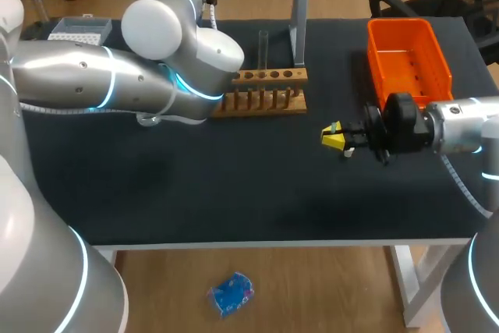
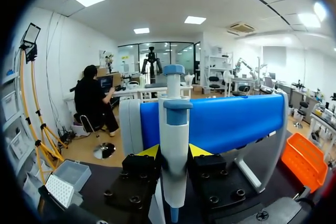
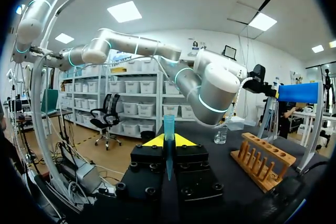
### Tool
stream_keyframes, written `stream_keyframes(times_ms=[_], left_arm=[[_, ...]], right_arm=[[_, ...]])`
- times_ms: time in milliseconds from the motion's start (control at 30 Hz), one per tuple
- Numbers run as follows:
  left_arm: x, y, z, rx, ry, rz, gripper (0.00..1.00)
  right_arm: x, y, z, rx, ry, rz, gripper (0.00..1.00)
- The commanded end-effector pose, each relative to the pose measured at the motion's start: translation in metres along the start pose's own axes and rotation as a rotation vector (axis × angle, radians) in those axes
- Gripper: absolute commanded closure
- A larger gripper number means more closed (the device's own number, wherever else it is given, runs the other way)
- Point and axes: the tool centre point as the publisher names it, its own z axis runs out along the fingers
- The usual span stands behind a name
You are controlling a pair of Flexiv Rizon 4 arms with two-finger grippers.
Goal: Invert the test tube, pick up the pipette, mount the tip to pipette, aspirate from beaker and dispense into the tube, eject the tip, return the pipette, and cap with the stopper.
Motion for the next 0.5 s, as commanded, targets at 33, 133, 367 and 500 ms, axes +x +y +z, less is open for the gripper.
stream_keyframes(times_ms=[33,133,367,500], left_arm=[[0.002,0.000,0.001,0.004,-0.010,-0.003,1.00],[0.003,-0.002,-0.003,0.006,-0.015,-0.004,1.00],[0.002,-0.020,-0.010,0.029,-0.032,0.010,1.00],[0.002,-0.034,-0.014,0.053,-0.040,0.021,1.00]], right_arm=[[0.001,0.000,0.000,0.001,-0.001,-0.001,1.00],[0.001,0.000,0.000,0.001,-0.001,-0.001,1.00],[0.001,0.000,0.000,0.001,-0.001,-0.001,1.00],[0.001,0.000,0.000,0.001,-0.001,-0.001,1.00]])
